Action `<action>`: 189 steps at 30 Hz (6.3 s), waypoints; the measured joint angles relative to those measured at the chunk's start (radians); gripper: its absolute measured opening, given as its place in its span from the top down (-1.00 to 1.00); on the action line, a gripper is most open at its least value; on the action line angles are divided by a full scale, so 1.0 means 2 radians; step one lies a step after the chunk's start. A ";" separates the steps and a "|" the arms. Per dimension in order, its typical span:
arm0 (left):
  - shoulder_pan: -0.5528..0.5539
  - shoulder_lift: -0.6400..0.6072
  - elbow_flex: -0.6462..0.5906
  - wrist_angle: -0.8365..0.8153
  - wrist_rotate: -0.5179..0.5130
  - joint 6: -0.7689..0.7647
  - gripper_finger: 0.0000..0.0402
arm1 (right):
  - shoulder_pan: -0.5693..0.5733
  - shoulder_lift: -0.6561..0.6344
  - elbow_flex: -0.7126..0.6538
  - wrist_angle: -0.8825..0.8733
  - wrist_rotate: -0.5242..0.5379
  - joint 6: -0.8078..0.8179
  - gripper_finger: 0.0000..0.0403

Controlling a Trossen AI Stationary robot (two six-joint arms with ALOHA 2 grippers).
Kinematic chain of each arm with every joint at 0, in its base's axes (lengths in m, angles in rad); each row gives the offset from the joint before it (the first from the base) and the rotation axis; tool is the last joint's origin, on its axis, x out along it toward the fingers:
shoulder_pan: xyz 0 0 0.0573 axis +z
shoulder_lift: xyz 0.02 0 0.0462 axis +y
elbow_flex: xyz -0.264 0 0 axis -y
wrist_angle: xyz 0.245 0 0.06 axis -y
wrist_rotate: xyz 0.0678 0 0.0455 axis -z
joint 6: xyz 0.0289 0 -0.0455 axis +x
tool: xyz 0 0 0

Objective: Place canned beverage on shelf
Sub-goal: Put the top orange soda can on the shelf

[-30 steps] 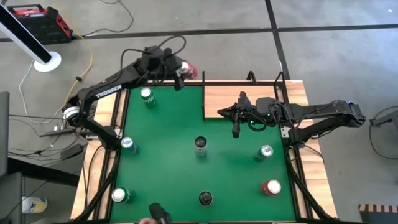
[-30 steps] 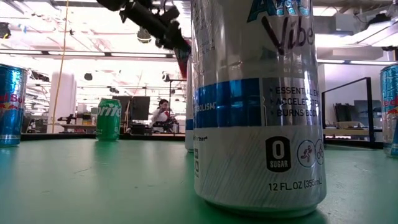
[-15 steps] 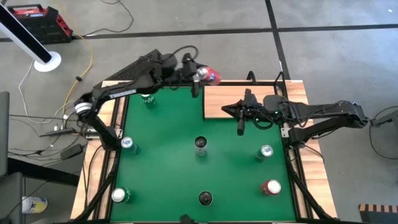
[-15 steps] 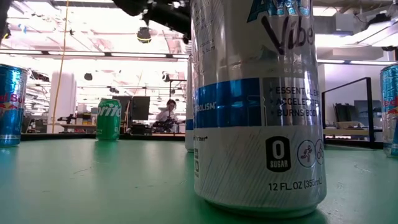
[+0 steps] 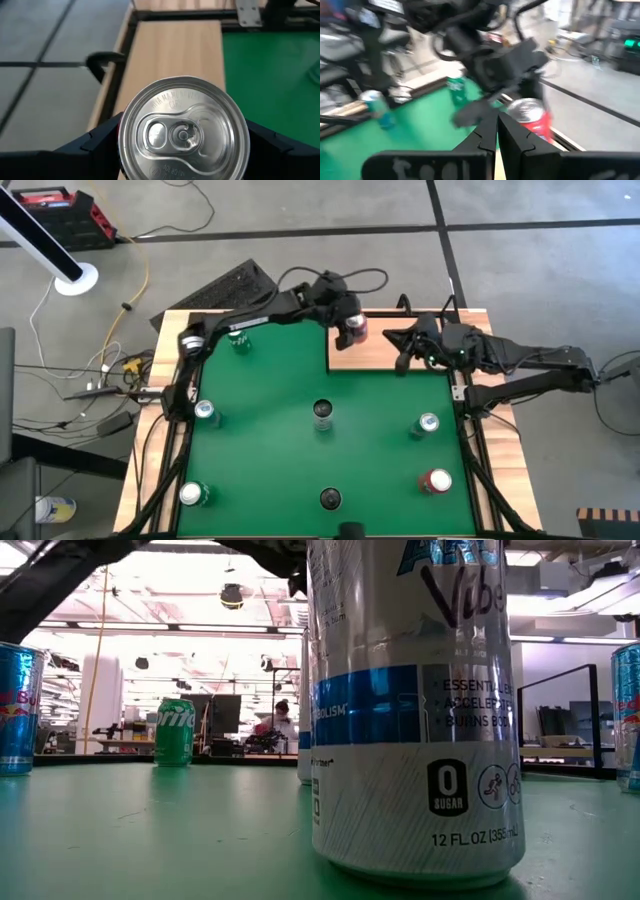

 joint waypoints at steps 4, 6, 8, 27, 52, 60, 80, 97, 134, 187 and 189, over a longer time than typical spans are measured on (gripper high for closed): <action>-0.006 0.035 0.027 -0.020 0.004 -0.001 -0.40 | -0.028 0.005 0.000 -0.026 -0.001 0.001 0.80; -0.009 0.046 0.030 -0.026 0.003 -0.001 -0.40 | -0.040 0.010 0.000 -0.041 -0.001 0.002 0.84; -0.010 0.050 0.029 -0.030 0.002 -0.001 -0.40 | -0.055 0.014 -0.001 -0.062 -0.004 0.002 0.88; -0.011 0.048 0.018 -0.054 -0.008 0.004 -0.40 | -0.137 0.033 -0.055 -0.029 -0.130 0.032 0.90; -0.016 0.055 0.019 -0.056 -0.009 -0.035 -0.91 | -0.118 0.034 -0.067 -0.013 -0.148 0.049 0.88; -0.016 0.055 0.046 -0.059 -0.008 -0.046 -0.95 | -0.109 0.034 -0.067 -0.016 -0.148 0.053 0.88; 0.021 -0.107 0.113 -0.179 -0.005 -0.006 -0.46 | -0.067 0.149 -0.058 -0.008 -0.206 0.058 0.91; 0.062 -0.449 -0.322 0.056 0.048 -0.036 0.98 | -0.153 0.260 -0.036 0.054 -0.290 0.000 0.91; 0.078 -0.544 -0.439 0.094 0.035 -0.093 1.00 | -0.240 0.272 -0.036 0.105 -0.305 -0.053 0.91; 0.078 -0.544 -0.438 0.068 0.035 -0.088 1.00 | -0.259 0.361 0.099 0.014 -0.304 -0.045 0.91; 0.078 -0.544 -0.438 0.068 0.036 -0.089 1.00 | -0.262 0.361 0.099 0.017 -0.303 -0.047 0.91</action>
